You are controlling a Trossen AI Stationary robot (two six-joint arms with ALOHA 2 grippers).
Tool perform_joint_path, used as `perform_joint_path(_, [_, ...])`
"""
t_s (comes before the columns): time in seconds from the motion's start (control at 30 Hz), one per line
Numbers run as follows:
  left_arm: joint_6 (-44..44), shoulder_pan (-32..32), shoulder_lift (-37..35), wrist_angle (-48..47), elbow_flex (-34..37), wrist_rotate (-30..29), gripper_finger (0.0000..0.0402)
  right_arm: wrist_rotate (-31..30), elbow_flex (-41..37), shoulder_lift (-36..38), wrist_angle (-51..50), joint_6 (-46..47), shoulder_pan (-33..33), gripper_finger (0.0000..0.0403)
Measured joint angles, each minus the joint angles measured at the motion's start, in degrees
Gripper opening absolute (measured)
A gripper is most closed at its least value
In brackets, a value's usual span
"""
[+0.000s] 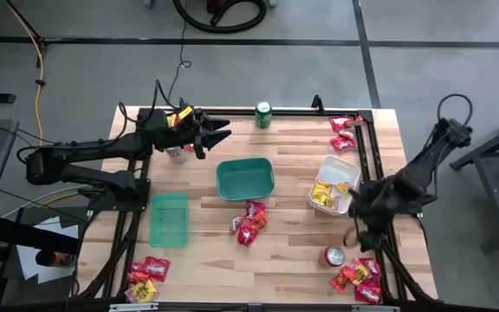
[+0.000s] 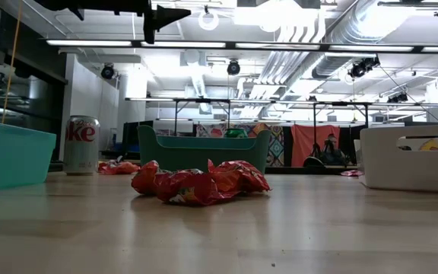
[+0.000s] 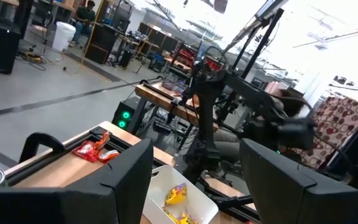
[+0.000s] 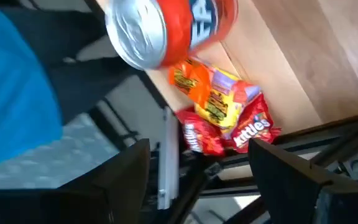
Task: Sort candy
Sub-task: Put the yellow candy into the white bin
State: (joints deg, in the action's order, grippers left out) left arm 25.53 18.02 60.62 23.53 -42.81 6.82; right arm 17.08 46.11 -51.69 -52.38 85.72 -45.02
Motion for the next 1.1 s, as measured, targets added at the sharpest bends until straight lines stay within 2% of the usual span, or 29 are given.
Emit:
perform_joint_path(0.2, [-0.3,0.0,0.0,0.0,0.0,-0.2,0.0227,-3.1,0.0,-11.0,6.4,-1.4,-9.0,0.0265])
perform_joint_path(0.43, [-0.3,0.0,0.0,0.0,0.0,-2.5,0.0227,-6.2,0.0,-20.3,7.0,-2.2,-13.1,0.0261])
perform_joint_path(0.6, [-0.3,0.0,0.0,0.0,0.0,-2.5,0.0227,-10.8,0.0,-24.1,5.8,-2.2,-14.3,0.0238])
perform_joint_path(0.83, [-0.3,0.0,0.0,0.0,0.0,-2.5,0.0227,-10.9,0.0,-28.5,5.9,-2.2,-15.7,0.0206])
perform_joint_path(1.1, [-0.3,0.0,0.0,0.0,0.0,-2.5,0.0227,-11.1,0.0,-28.2,5.7,0.5,-17.3,0.0202])
